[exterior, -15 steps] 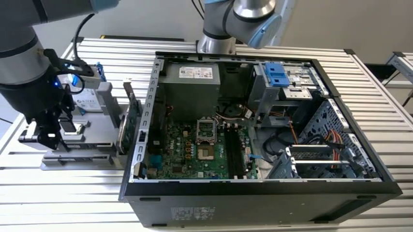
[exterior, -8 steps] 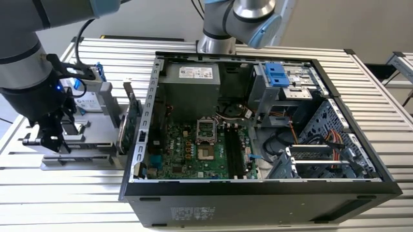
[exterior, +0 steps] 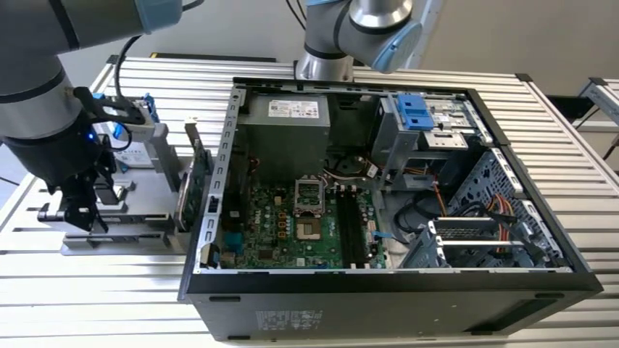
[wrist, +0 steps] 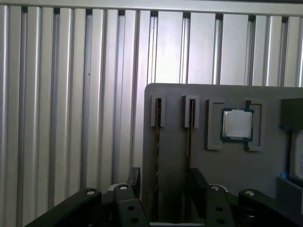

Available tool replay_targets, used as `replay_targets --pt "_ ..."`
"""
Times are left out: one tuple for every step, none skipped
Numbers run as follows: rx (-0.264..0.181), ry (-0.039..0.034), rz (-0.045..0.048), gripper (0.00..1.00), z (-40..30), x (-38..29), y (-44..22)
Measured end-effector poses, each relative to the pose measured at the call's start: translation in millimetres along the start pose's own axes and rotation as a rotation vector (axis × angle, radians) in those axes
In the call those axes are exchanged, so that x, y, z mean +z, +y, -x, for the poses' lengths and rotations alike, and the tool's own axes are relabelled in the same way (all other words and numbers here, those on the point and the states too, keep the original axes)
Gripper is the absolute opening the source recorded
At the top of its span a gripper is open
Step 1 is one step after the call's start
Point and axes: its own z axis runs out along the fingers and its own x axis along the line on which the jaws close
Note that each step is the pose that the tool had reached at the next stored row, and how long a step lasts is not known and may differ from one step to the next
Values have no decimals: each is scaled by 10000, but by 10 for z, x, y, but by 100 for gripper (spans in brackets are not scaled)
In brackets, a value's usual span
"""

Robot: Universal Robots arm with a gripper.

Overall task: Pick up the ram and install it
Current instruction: 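Pick up the ram and move it above insertion slot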

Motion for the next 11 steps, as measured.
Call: replay_targets --pt "-2 0 0 100 0 9 -3" --pt "-3 0 -1 100 0 17 -6" --pt "-2 0 0 100 0 27 -9" --pt "-3 -1 1 100 -1 44 -16" --pt "-3 0 2 100 -2 52 -18" --pt "-4 0 7 100 -5 60 -21" --pt "-4 1 15 100 -9 68 -23" --pt "-4 0 25 100 -14 76 -25" --pt "-4 0 36 100 -21 85 -27" --pt "-4 -2 46 100 -31 94 -29" --pt "-5 -2 55 100 -40 101 -30"
